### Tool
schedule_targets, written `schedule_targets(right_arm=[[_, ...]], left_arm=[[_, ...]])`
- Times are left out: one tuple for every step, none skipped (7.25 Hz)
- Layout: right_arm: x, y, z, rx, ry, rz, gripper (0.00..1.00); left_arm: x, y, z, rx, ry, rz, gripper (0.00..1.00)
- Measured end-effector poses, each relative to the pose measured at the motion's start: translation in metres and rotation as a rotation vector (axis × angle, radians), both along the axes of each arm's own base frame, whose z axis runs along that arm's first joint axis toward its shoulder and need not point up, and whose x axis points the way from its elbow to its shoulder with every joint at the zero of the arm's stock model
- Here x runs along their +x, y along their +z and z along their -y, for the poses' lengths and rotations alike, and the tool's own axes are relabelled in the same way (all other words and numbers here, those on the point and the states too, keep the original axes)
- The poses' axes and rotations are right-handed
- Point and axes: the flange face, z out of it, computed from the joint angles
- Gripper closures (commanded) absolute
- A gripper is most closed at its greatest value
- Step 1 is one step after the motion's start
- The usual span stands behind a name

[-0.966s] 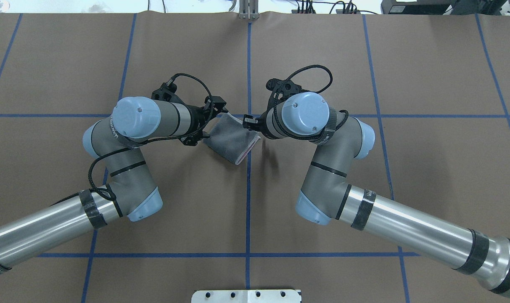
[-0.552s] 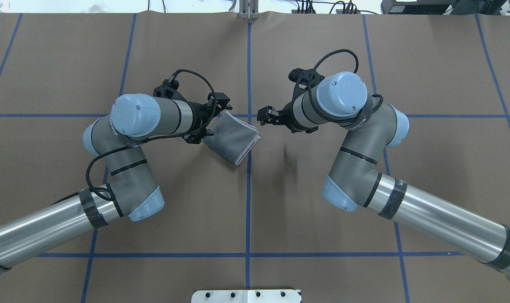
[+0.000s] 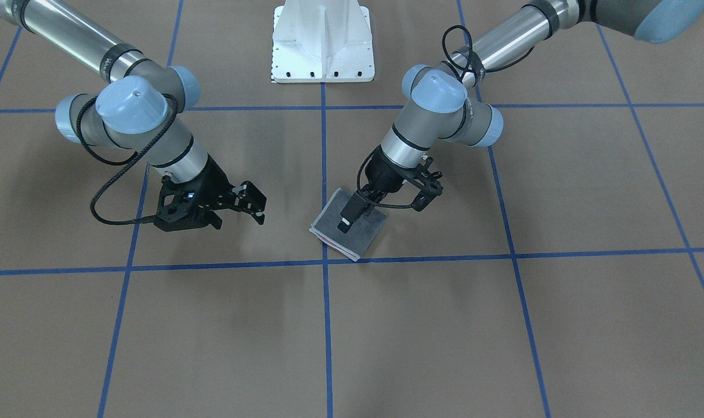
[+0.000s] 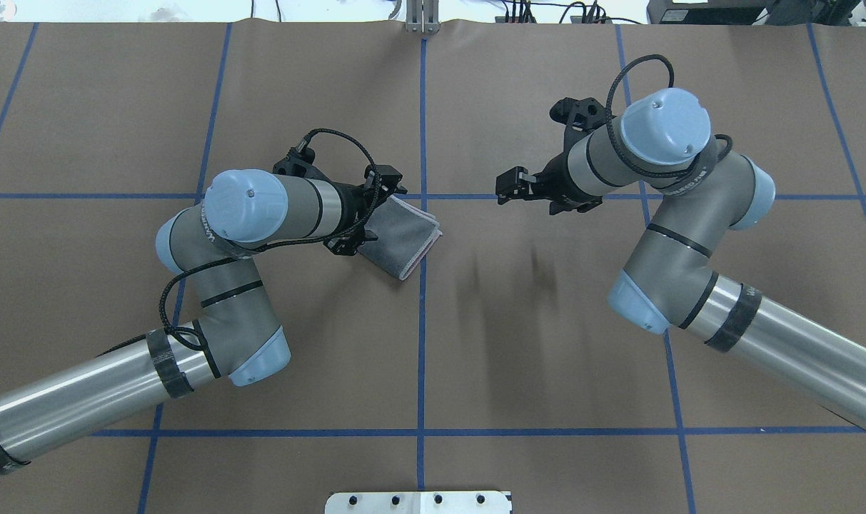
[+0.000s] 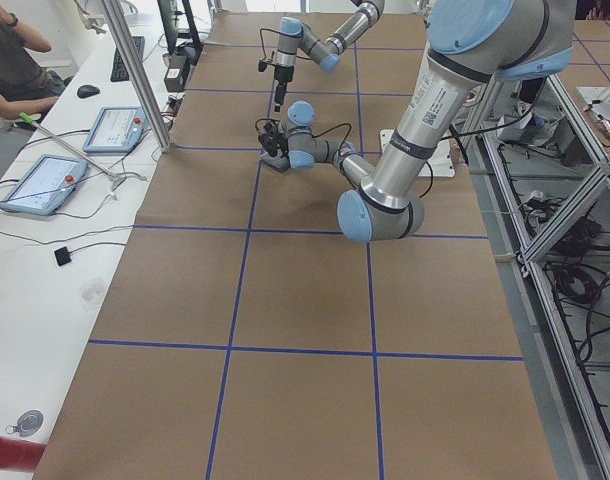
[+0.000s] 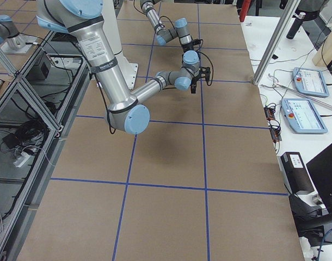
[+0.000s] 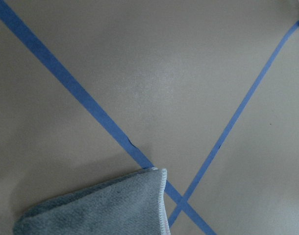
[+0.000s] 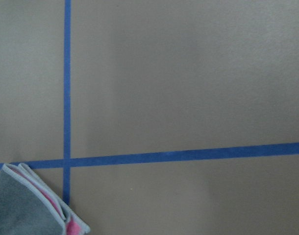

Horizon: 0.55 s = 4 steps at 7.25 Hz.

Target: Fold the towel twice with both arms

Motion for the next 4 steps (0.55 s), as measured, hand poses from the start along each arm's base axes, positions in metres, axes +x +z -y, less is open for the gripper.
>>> schedule_targets(right_arm=[[0.016,0.008,0.002,-0.001,-0.015,0.002,0.0],[0.026,0.012,0.004,-0.005,-0.023,0.005,0.0],[0.032,0.013,0.005,-0.007,-0.024,0.008,0.0],[0.035,0.013,0.007,-0.008,-0.024,0.011,0.0]], left_arm=[[0.007,0.004,-0.004,-0.007,0.008,0.007,0.0],[0.012,0.008,-0.008,-0.011,0.015,0.014,0.0],[0.016,0.008,-0.01,-0.011,0.021,0.016,0.0],[0.018,0.002,-0.011,-0.008,0.024,0.008,0.0]])
